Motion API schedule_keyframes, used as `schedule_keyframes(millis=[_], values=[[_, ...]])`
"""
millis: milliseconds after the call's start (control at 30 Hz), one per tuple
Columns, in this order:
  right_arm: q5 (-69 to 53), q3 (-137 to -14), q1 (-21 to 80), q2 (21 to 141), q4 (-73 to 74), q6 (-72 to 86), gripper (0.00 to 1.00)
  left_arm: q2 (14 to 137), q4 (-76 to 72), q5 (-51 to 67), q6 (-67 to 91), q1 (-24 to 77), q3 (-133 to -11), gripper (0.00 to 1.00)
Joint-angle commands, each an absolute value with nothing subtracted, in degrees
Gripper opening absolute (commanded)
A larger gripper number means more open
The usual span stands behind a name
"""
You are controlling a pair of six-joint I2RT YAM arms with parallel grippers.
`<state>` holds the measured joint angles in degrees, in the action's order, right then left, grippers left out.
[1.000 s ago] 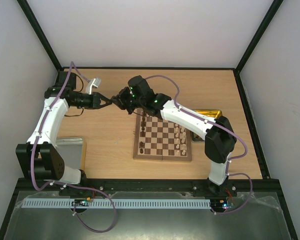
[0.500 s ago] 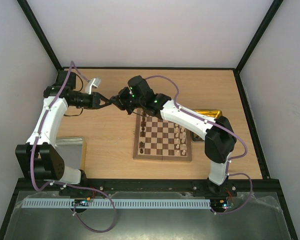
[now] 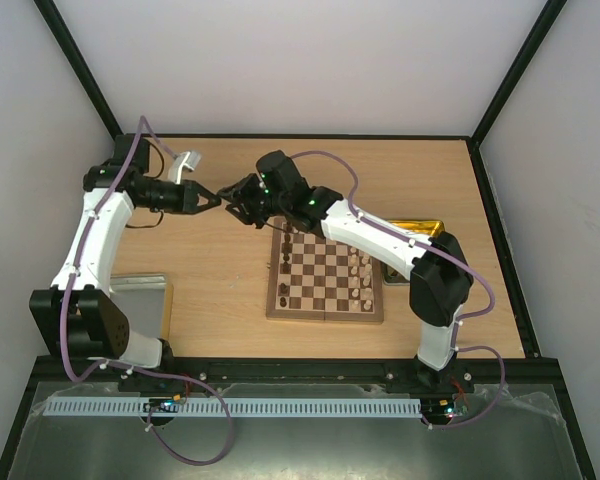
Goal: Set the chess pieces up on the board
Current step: Place the chess piece on the chessboard.
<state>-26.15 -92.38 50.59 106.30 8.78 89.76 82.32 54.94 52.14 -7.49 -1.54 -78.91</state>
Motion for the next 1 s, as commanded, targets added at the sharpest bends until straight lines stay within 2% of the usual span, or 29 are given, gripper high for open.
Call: schedule_keyframes(millis=[0, 233, 533, 967], values=[[-26.3, -91.0, 50.2, 105.2, 13.3, 87.1, 0.35, 83.6, 56.7, 53.9, -10.7, -0.9, -83.7, 0.02], [-23.1, -93.4, 47.3, 103.0, 22.9, 77.9, 0.35, 87.2, 64.6, 48.9, -16.7, 0.0, -88.9, 0.02], [-19.4, -99.2, 44.6, 101.8, 35.1, 66.6, 0.35, 91.7, 74.0, 36.0, -25.5, 4.1, -94.0, 0.02], [-9.2, -99.8, 43.5, 97.5, 48.1, 55.3, 0.34, 96.2, 74.4, 15.6, -31.1, 16.8, -97.8, 0.02]])
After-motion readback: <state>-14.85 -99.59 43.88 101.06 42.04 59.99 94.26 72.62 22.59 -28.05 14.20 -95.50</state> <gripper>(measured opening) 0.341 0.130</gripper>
